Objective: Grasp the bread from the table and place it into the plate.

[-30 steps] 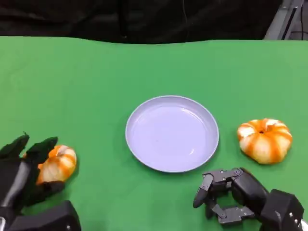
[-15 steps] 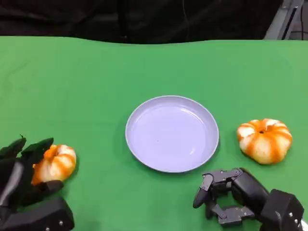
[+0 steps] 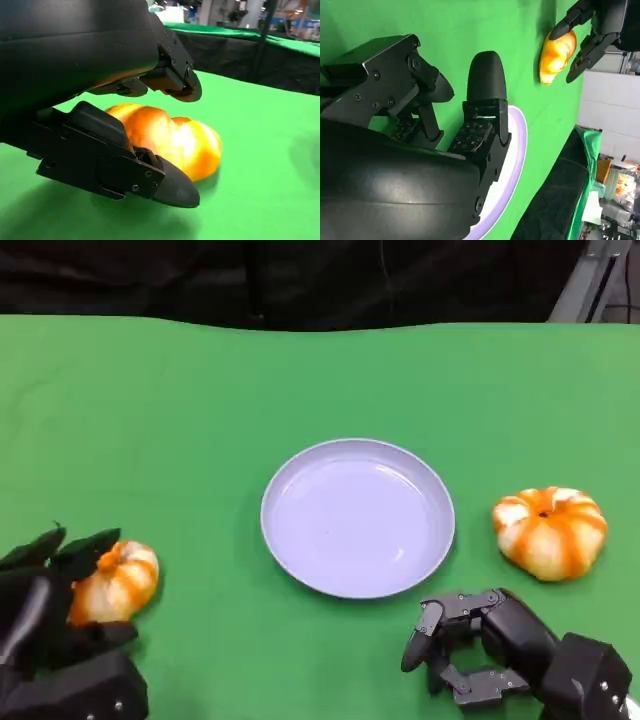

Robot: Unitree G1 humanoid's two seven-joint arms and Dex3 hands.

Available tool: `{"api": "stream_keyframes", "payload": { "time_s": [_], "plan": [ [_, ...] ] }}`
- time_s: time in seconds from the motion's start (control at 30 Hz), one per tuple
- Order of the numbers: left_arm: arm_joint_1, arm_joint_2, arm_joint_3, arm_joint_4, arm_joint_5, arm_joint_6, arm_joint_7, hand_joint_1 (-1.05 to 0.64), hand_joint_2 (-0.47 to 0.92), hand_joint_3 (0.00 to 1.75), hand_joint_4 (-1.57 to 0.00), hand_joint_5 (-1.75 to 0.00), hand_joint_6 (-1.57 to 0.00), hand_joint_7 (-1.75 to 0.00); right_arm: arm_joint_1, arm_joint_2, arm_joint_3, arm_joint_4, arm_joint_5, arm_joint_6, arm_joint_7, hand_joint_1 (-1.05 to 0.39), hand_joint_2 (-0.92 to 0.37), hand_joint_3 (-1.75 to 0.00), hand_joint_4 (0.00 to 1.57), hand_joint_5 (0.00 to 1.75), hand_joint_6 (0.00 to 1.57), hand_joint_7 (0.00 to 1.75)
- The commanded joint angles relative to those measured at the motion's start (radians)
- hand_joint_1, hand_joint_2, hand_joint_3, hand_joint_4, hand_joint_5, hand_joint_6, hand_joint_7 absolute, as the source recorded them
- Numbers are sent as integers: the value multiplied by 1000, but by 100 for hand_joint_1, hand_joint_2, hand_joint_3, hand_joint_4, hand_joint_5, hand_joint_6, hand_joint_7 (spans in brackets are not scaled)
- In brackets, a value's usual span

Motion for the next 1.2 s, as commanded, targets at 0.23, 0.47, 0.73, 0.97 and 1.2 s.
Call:
{"api": "stream_keyframes", "payload": {
  "time_s": [0.23,0.47,0.73,0.97,1.2],
  "plan": [
    [-28,19,-21,50,-17,-31,-27,-89,91,1,-38,-1,-51,0,-1,-10,-5,-3,14,3,7,20,-54,-113,98,133,100,95],
    [-54,5,-41,94,-17,-23,-30,-87,91,0,-39,-1,-50,0,-2,-9,-7,-1,17,4,11,20,-55,-112,98,134,100,96],
    [-82,-6,-50,150,-30,-21,-44,-71,88,0,-44,-1,-52,0,-1,-14,-2,-4,1,-2,-9,21,-55,-111,98,134,100,96],
    [-93,-7,-56,171,-29,-20,-49,-61,85,0,-47,-1,-53,0,0,-14,-2,-7,4,-2,-5,22,-56,-110,99,133,99,96],
    [-93,2,-57,172,-47,-35,-100,-4,83,1,-47,0,-54,0,2,-12,-1,-10,3,2,-7,22,-57,-109,98,134,100,96]
  ]
}}
